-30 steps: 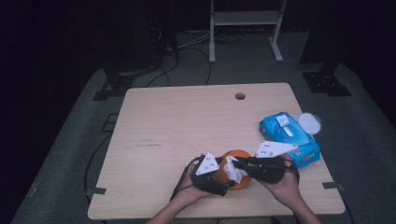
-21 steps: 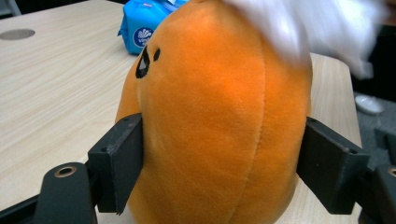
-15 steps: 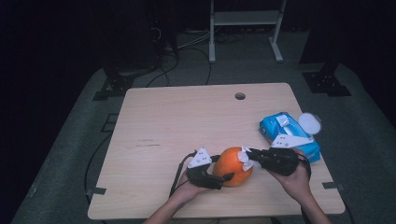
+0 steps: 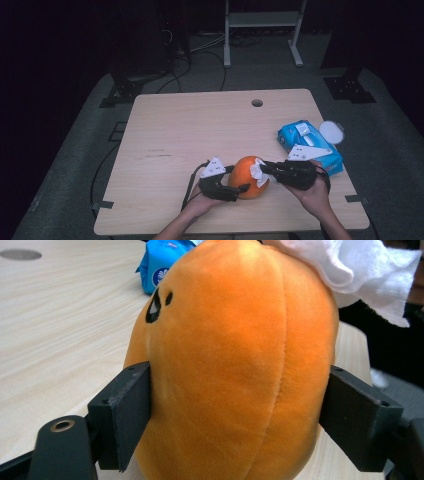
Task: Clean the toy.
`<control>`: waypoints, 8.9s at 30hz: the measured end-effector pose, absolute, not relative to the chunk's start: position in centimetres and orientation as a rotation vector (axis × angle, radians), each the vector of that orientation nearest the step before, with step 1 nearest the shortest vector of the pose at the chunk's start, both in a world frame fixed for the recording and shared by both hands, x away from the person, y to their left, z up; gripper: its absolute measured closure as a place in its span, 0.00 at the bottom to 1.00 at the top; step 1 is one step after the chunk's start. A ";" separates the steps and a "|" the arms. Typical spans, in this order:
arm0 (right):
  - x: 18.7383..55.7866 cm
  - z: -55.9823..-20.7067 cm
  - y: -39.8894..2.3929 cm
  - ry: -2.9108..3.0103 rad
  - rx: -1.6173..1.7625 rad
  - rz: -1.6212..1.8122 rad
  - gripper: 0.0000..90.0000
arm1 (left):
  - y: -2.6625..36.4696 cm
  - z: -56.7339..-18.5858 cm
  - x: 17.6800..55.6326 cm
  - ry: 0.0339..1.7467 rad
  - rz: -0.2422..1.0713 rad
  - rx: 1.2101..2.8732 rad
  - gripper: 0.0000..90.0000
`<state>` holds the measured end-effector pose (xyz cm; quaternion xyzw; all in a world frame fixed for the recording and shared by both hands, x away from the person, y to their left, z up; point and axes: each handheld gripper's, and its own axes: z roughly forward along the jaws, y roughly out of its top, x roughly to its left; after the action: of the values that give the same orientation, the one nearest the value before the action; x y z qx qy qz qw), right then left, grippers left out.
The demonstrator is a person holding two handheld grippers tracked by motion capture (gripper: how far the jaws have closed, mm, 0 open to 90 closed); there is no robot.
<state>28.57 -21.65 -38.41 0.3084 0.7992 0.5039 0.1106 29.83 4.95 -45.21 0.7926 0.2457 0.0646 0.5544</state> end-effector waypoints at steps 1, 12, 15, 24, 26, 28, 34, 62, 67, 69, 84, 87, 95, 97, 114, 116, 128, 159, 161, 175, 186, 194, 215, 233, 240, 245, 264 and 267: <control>28.4 -38.3 -21.5 2.350 0.892 1.472 0.90 | 4.8 -45.1 29.7 0.568 0.171 1.884 0.21; 27.7 -37.7 -19.5 2.346 0.810 1.444 0.90 | 3.7 -45.1 28.3 0.405 0.308 1.951 0.26; 28.5 -38.0 -21.0 2.304 0.897 1.444 0.90 | 3.9 -45.1 28.5 0.400 0.304 1.949 0.25; 28.9 -38.7 -21.5 2.318 0.938 1.474 0.89 | 3.7 -45.9 29.1 0.412 0.262 1.948 0.03; 28.7 -38.7 -21.1 2.328 0.925 1.467 0.90 | 3.5 -46.3 29.0 0.392 0.280 1.957 0.02; 28.5 -38.6 -20.6 2.335 0.914 1.465 0.89 | 3.2 -46.4 28.8 0.361 0.315 1.986 0.02; 28.0 -37.9 -19.8 2.321 0.873 1.483 0.90 | 4.0 -44.9 28.4 0.359 0.341 1.981 0.29; 27.5 -38.1 -18.5 2.347 0.823 1.468 0.90 | 5.1 -43.4 28.7 0.373 0.291 2.031 0.26; 28.7 -38.8 -19.8 2.336 0.888 1.470 0.90 | 5.2 -43.8 29.0 0.364 0.262 2.016 0.25; 29.1 -39.2 -20.5 2.325 0.931 1.452 0.90 | 5.2 -43.8 29.0 0.361 0.259 2.014 0.24; 28.5 -38.9 -19.7 2.338 0.890 1.465 0.90 | 5.2 -43.7 29.1 0.356 0.261 1.975 0.16; 28.9 -39.2 -20.5 2.326 0.928 1.470 0.90 | 5.7 -43.5 29.4 0.348 0.247 1.955 0.13; 29.3 -39.7 -21.4 2.320 0.975 1.467 0.90 | 6.0 -45.0 30.1 0.346 0.214 2.001 0.06; 29.4 -39.8 -21.5 2.318 0.987 1.474 0.90 | 5.9 -45.3 30.2 0.352 0.207 1.997 0.07; 29.3 -39.7 -21.2 2.346 0.951 1.462 0.90 | 5.5 -45.8 30.1 0.342 0.222 1.955 0.13; 29.3 -39.8 -21.4 2.343 0.958 1.455 0.90 | 5.4 -46.0 30.1 0.336 0.236 1.949 0.12; 29.1 -39.6 -20.7 2.336 0.945 1.457 0.90 | 5.4 -45.8 30.1 0.378 0.242 1.944 0.23; 27.7 -39.1 -18.0 2.374 0.816 1.408 0.89 | 6.0 -44.2 29.8 0.446 0.224 1.962 0.28; 28.0 -39.2 -18.3 2.382 0.829 1.412 0.89 | 6.0 -44.2 29.8 0.430 0.220 1.958 0.27; 29.7 -40.5 -20.9 2.376 0.973 1.447 0.89 | 6.1 -45.4 30.8 0.449 0.151 1.888 0.04; 30.6 -41.1 -22.3 2.346 1.066 1.467 0.88 | 5.6 -45.6 30.6 0.402 0.155 1.944 0.04; 30.1 -40.6 -21.9 2.326 1.051 1.499 0.90 | 5.7 -43.6 29.9 0.421 0.124 1.972 0.27; 28.0 -38.2 -19.5 2.329 0.906 1.653 0.91 | 6.2 -41.9 30.1 0.501 0.171 1.979 0.21; 30.1 -41.0 -20.9 2.327 1.060 1.616 0.91 | 7.8 -43.6 31.0 0.364 0.096 1.966 0.12; 30.2 -40.4 -22.5 2.281 1.082 1.581 0.91 | 7.4 -43.8 31.0 0.406 0.130 1.930 0.23; 28.9 -38.3 -21.9 2.265 0.973 1.659 0.90 | 6.9 -43.9 30.9 0.432 0.149 1.903 0.23; 29.7 -39.1 -22.1 2.265 1.026 1.679 0.89 | 6.2 -42.7 29.8 0.384 0.174 1.908 0.23; 30.0 -39.5 -22.0 2.280 1.049 1.681 0.89 | 6.7 -42.6 30.1 0.388 0.158 1.930 0.21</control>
<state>30.02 -22.00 -39.52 0.3466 0.7535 0.5555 0.0604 30.10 6.66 -42.60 0.8156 0.1641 0.0669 0.5509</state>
